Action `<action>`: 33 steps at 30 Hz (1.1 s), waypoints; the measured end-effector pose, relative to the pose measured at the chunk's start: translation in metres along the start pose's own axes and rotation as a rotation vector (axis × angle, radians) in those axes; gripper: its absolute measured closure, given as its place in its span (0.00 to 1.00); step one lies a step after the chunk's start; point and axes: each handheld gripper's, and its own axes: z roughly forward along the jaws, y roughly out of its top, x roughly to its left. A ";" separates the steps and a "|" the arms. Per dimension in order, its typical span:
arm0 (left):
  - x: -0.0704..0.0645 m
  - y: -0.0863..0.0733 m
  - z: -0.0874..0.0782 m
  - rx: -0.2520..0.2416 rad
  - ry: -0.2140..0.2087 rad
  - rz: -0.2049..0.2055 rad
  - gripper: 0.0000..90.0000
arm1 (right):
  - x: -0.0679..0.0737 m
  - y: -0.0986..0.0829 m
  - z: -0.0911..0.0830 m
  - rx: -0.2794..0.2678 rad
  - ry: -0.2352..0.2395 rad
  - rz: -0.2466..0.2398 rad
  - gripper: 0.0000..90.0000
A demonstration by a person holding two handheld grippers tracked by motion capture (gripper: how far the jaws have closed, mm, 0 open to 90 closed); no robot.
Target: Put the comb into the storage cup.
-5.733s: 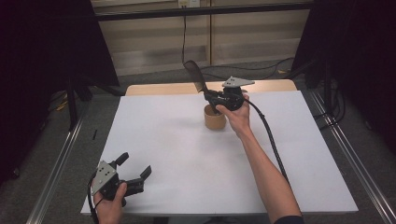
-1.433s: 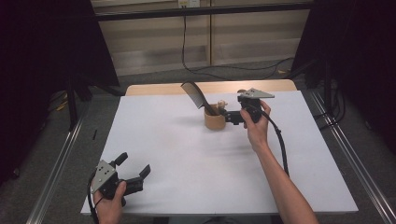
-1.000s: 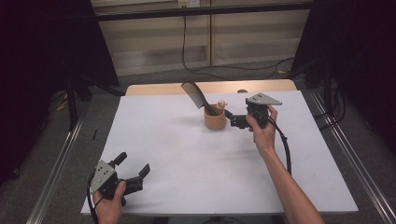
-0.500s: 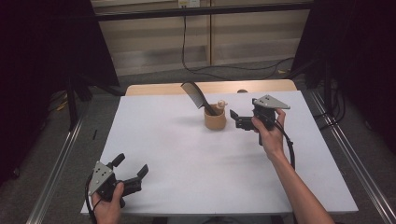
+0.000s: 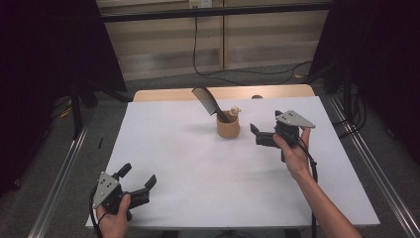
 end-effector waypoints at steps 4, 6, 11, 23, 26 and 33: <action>0.001 0.000 0.000 0.001 0.006 0.001 0.03 | -0.003 -0.004 -0.008 -0.008 -0.006 0.009 0.01; 0.000 0.000 0.000 0.000 0.002 0.001 0.03 | -0.004 -0.006 -0.012 -0.017 -0.021 0.013 0.01; 0.000 0.001 -0.001 -0.009 0.009 0.002 0.03 | -0.006 -0.009 -0.023 -0.046 -0.045 0.022 0.00; 0.000 0.001 -0.002 -0.012 0.013 -0.001 0.03 | -0.005 -0.022 -0.041 -0.050 -0.055 0.012 0.00; 0.000 0.001 -0.002 -0.012 0.013 0.002 0.03 | -0.006 -0.024 -0.047 -0.065 -0.076 0.014 0.00; 0.001 0.001 -0.005 -0.017 0.020 -0.005 0.03 | -0.009 -0.029 -0.061 -0.076 -0.093 0.018 0.00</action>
